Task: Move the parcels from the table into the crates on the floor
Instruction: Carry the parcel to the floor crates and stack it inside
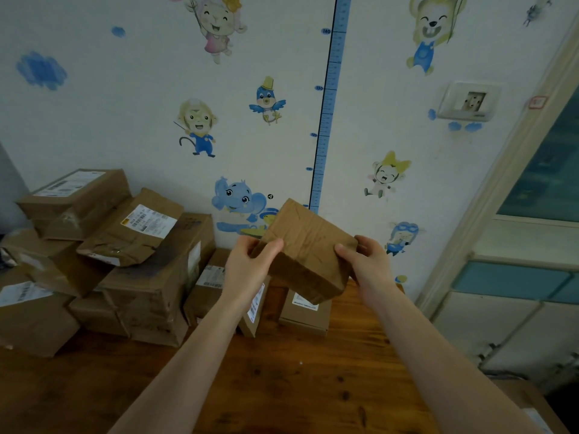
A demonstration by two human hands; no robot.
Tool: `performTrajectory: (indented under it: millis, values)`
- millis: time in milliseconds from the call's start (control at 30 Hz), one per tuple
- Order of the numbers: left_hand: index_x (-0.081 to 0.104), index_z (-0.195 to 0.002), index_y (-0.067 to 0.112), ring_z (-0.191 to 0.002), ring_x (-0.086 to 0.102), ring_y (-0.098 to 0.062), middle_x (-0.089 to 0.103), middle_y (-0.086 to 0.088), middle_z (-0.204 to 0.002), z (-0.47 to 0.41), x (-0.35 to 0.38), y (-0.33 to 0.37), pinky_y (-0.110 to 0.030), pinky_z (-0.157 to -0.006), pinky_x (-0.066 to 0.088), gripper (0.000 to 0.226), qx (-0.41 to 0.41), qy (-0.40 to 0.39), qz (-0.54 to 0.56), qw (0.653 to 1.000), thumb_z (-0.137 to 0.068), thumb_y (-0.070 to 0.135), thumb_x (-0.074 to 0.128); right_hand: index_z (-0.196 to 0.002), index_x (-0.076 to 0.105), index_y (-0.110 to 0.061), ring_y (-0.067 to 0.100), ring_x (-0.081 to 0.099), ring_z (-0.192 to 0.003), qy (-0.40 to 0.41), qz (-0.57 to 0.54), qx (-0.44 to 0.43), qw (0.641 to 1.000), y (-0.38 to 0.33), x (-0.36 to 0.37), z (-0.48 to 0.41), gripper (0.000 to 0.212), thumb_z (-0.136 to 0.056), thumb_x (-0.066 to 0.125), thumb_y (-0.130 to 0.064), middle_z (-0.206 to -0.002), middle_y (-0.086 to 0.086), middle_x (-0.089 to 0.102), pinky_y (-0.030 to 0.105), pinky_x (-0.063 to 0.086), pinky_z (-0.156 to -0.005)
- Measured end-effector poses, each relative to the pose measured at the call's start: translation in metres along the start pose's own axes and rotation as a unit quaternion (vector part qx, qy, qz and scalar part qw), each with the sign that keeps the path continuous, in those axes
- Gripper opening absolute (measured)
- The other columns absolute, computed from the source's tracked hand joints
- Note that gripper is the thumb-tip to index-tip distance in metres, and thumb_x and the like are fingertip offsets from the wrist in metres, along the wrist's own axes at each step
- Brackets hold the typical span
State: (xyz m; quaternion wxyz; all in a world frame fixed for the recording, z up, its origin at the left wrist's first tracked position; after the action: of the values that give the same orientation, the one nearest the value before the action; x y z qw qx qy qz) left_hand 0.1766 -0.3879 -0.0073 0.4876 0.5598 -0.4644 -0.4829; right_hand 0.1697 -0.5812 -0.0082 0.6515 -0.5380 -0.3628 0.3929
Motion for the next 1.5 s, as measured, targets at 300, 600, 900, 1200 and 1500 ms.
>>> performTrajectory:
  millis: [300, 600, 900, 1200, 1500]
  values:
    - [0.026, -0.149, 0.020, -0.137, 0.033, -0.029, 0.031, -0.003, -0.152, 0.002, 0.001, -0.005, -0.051, -0.100, 0.042, 0.101, -0.168, -0.091, 0.098, 0.977, -0.066, 0.067, 0.062, -0.109, 0.053, -0.014, 0.021, 0.051, -0.101, 0.030, -0.134, 0.105, 0.985, 0.000, 0.004, 0.001, 0.023, -0.091, 0.062, -0.024, -0.104, 0.006, 0.056, 0.043, 0.047, -0.086]
    - [0.032, -0.146, 0.026, -0.133, 0.038, -0.028, 0.037, -0.003, -0.150, 0.001, 0.001, -0.013, -0.053, -0.104, 0.033, 0.080, -0.172, -0.123, 0.025, 0.977, -0.081, 0.067, 0.050, -0.102, 0.063, -0.018, 0.020, 0.042, -0.105, 0.001, -0.048, 0.117, 0.992, 0.014, 0.003, -0.001, 0.028, -0.094, 0.043, 0.001, -0.108, 0.003, 0.054, 0.047, 0.034, -0.096]
    - [0.047, -0.128, 0.026, -0.110, 0.051, -0.008, 0.060, 0.011, -0.119, 0.000, 0.026, -0.046, -0.032, -0.093, 0.036, 0.051, -0.121, -0.147, 0.024, 0.981, -0.084, 0.010, 0.068, -0.103, 0.057, -0.017, 0.021, 0.059, -0.101, 0.018, -0.056, 0.136, 0.989, 0.052, -0.014, 0.009, 0.013, -0.091, 0.061, -0.022, -0.111, 0.008, 0.062, 0.033, 0.051, -0.080]
    - [0.042, -0.136, 0.026, -0.113, 0.047, -0.010, 0.054, 0.009, -0.126, 0.037, 0.087, -0.059, -0.038, -0.098, 0.033, 0.053, -0.152, -0.205, -0.012, 0.967, -0.089, 0.016, 0.064, -0.122, 0.055, -0.013, 0.021, 0.058, -0.101, 0.072, -0.059, 0.140, 0.986, 0.080, -0.090, 0.018, 0.030, -0.093, 0.058, -0.021, -0.109, 0.005, 0.060, 0.041, 0.050, -0.095]
    - [0.044, -0.137, 0.029, -0.115, 0.052, -0.014, 0.055, 0.009, -0.126, 0.113, 0.213, -0.052, -0.038, -0.099, 0.042, 0.045, -0.139, -0.236, -0.002, 0.962, -0.094, 0.021, 0.057, -0.117, 0.052, -0.008, 0.025, 0.063, -0.096, 0.088, -0.050, 0.149, 0.984, 0.073, -0.241, 0.040, 0.030, -0.090, 0.063, -0.017, -0.103, 0.010, 0.064, 0.041, 0.053, -0.090]
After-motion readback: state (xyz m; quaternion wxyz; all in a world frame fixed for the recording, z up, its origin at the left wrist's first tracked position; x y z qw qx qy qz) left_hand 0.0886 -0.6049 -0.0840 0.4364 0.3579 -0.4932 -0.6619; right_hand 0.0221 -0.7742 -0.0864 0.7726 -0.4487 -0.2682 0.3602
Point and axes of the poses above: each hand's wrist, its own z-axis away from the middle knuckle, its own x-axis out of the palm, y = z × x, the point moved 2 cm from there along -z, towards the middle knuckle
